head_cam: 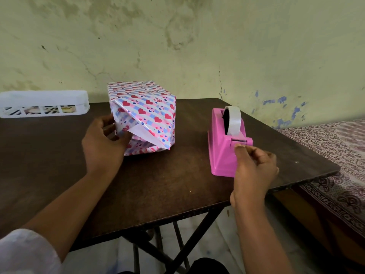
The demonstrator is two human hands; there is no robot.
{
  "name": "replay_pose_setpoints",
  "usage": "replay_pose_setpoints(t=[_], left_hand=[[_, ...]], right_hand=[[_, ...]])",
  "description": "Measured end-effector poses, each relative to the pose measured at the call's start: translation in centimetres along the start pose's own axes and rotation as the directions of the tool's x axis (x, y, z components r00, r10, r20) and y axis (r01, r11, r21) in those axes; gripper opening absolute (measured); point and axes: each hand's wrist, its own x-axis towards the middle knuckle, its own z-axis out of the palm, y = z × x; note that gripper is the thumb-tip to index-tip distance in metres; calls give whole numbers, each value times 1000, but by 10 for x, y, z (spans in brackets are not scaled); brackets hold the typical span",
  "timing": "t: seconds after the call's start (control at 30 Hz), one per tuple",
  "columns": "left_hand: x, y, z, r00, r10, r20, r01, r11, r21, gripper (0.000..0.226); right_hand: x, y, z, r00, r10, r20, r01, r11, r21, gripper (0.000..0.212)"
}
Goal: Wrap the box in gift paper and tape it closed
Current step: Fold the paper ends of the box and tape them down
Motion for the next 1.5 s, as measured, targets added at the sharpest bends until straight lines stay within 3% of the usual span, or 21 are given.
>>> replay_pose_setpoints(t=[0.2, 0.33, 0.47, 0.53, 0.6, 0.67, 0.73, 0.8, 0.83, 1.0, 1.17, 1.23, 1.3, 1.5], left_hand=[[0, -1, -1, 1000, 5, 11, -5, 1000, -5, 57], [0, -1, -2, 1000, 8, 18, -8, 1000, -12, 57], [1, -1, -1, 1000, 16, 17, -16, 1000, -10, 57], [2, -2, -1, 1000, 17, 11, -17, 1000, -14, 58], [2, -2, 0, 1000, 18, 6, -18, 1000, -19, 58], [2, -2, 0, 1000, 15, 11, -14, 999, -30, 58], [2, -3, 0, 1000, 7, 14, -6, 999, -42, 56], [3, -7, -2, 1000, 12, 3, -11, 997, -71, 55], [3, -7, 1, 1000, 13, 10, -12, 996, -94, 54], [6, -14, 3, 1000, -5, 13, 7, 986, -169, 53], [9, -19, 3, 999, 39, 11, -36, 987, -160, 54], [10, -20, 3, 999, 42, 5, -41, 987, -155, 54], [12, -20, 3, 1000, 31, 6, -30, 989, -144, 54], [15, -21, 6, 999, 28, 35, -24, 995, -93, 59]], right_hand=[[6, 2, -6, 997, 62, 42, -58, 995, -80, 16], [4, -7, -10, 998, -22, 66, 36, 975, -217, 16], [-2, -13, -30, 985, -155, 79, 174, 865, -471, 18], [-8, -13, -40, 971, -206, 124, 240, 869, -433, 13], [-18, -16, -40, 925, -272, 266, 354, 870, -343, 7], [-33, -23, -30, 792, -337, 509, 491, 848, -202, 4], [-47, -27, -14, 526, -363, 769, 616, 786, -50, 10], [-54, -29, 8, 267, -361, 893, 695, 714, 81, 10], [-53, -31, 16, 194, -363, 911, 727, 677, 115, 9], [-39, -40, 55, -70, -356, 932, 828, 500, 253, 11], [-26, -48, 71, -243, -299, 923, 868, 357, 344, 21], [-22, -57, 73, -278, -275, 921, 847, 383, 369, 17], [-15, -69, 75, -257, -263, 930, 803, 477, 357, 11], [3, -98, 85, -76, -297, 952, 608, 743, 280, 8]])
